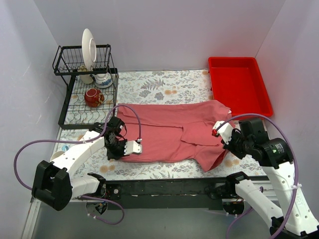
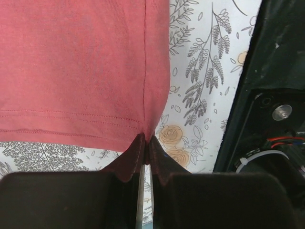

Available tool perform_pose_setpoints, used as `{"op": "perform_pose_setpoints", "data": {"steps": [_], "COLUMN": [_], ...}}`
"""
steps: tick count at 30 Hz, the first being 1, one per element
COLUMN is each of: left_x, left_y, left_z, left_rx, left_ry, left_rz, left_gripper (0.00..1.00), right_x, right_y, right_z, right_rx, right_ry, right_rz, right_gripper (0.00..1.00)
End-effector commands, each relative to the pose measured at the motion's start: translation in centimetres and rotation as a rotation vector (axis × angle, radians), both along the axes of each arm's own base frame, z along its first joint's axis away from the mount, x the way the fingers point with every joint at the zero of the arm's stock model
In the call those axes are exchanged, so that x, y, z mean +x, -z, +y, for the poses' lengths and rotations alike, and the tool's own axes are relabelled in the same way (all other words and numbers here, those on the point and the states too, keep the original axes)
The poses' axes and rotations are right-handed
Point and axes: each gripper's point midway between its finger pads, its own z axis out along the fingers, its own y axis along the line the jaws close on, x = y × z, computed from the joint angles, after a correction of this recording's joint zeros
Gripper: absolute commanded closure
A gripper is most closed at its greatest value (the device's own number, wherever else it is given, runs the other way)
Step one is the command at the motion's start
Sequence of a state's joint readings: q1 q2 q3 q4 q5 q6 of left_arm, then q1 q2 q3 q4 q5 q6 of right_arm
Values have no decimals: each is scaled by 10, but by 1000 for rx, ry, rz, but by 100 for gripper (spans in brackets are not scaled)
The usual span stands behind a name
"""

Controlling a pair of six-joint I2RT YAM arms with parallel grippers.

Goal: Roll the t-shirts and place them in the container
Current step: Fold the T-shirt at the center of the board.

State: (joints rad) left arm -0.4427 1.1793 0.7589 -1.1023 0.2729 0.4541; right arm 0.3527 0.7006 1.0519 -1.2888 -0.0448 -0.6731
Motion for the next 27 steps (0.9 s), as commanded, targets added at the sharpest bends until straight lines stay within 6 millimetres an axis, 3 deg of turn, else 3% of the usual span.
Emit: {"op": "perform_pose_setpoints", "data": {"steps": [1, 5, 8, 10, 16, 21, 27], "left_x": [-12, -26, -21, -9, 20, 53, 89], "left_y": [-16, -10, -7, -11, -15, -22, -28], "left_z": [4, 11, 7, 1, -7, 8, 27], "left_rx": [8, 29, 19, 3, -14, -43, -70], "left_ry": [-5, -8, -39, -58, -93, -191, -303], "left_rz": [25, 63, 58, 29, -2, -51, -37], "left_gripper": [100, 100, 100, 100, 100, 100, 100], "right_x": [3, 5, 18, 31, 63, 95, 128], "right_y": [-4, 1, -4, -14, -13, -13, -14], "right_z": [-4, -6, -10, -9, -2, -3, -23], "right_rx": [-21, -29, -44, -40, -38, 1, 52], "right_ry": [20, 31, 64, 76, 79, 128, 187], "right_rz": [10, -9, -72, -120, -187, -201, -186], "right_gripper": [99, 99, 99, 99, 99, 99, 99]}}
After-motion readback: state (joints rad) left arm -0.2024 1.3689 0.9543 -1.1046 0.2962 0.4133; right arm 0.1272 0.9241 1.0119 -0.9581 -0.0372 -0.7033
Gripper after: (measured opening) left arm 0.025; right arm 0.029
